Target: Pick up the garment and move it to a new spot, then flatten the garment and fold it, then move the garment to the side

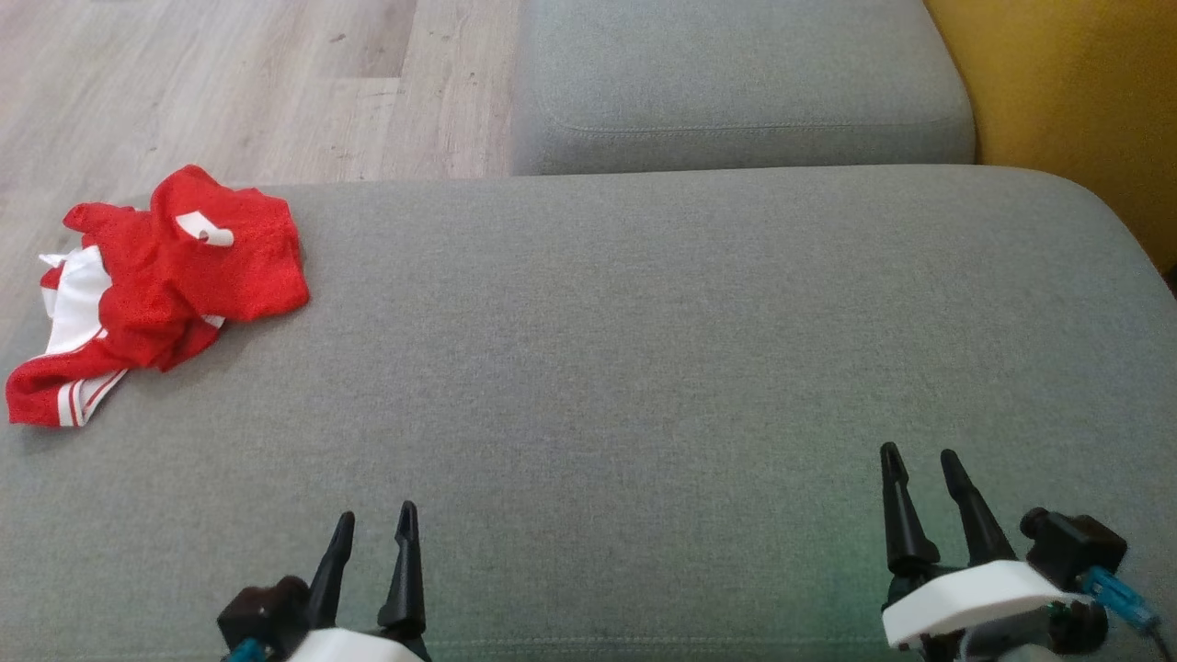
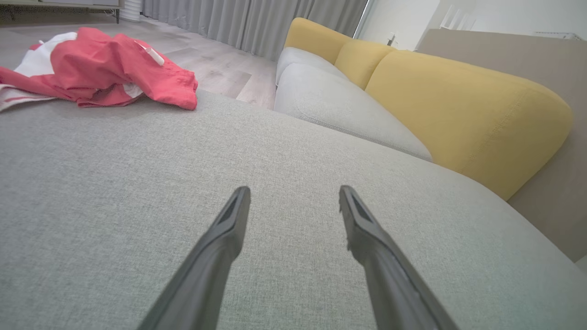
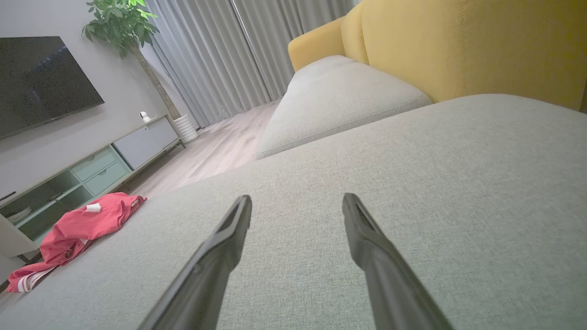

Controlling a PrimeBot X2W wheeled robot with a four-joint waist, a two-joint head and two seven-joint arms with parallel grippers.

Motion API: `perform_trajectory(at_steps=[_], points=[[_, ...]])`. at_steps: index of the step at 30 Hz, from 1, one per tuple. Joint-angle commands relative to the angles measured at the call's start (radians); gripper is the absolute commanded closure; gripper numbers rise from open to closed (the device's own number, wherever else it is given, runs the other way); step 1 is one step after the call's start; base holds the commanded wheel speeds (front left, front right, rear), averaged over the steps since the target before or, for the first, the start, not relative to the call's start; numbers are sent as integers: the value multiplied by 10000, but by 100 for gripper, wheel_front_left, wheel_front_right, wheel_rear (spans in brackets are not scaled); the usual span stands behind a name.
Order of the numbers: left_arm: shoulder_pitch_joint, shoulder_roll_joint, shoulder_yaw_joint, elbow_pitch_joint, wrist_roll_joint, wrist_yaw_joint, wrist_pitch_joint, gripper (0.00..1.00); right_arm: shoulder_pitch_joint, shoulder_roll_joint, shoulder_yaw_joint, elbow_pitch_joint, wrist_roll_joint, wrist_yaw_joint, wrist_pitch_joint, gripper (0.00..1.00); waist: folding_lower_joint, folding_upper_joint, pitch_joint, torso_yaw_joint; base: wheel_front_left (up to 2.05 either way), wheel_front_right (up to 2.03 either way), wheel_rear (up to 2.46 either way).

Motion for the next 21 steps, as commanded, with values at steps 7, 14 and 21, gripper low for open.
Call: perform_trajectory(at_steps=[7,14,21], points=[[-430,127,123,-290,880,262,-257,0,-246,-84,317,-283,-1041,65,-357,0,0,0,-66,29,0,0,0],[-321,140,62,-337,1530,512,-391,0,-187,-88,459,-289,-1857,70,-490,0,0,0,-138,87,0,0,0],[-199,164,-37,-367,2167,708,-479,0,-107,-92,594,-231,-2633,74,-518,0,0,0,-234,136,0,0,0]])
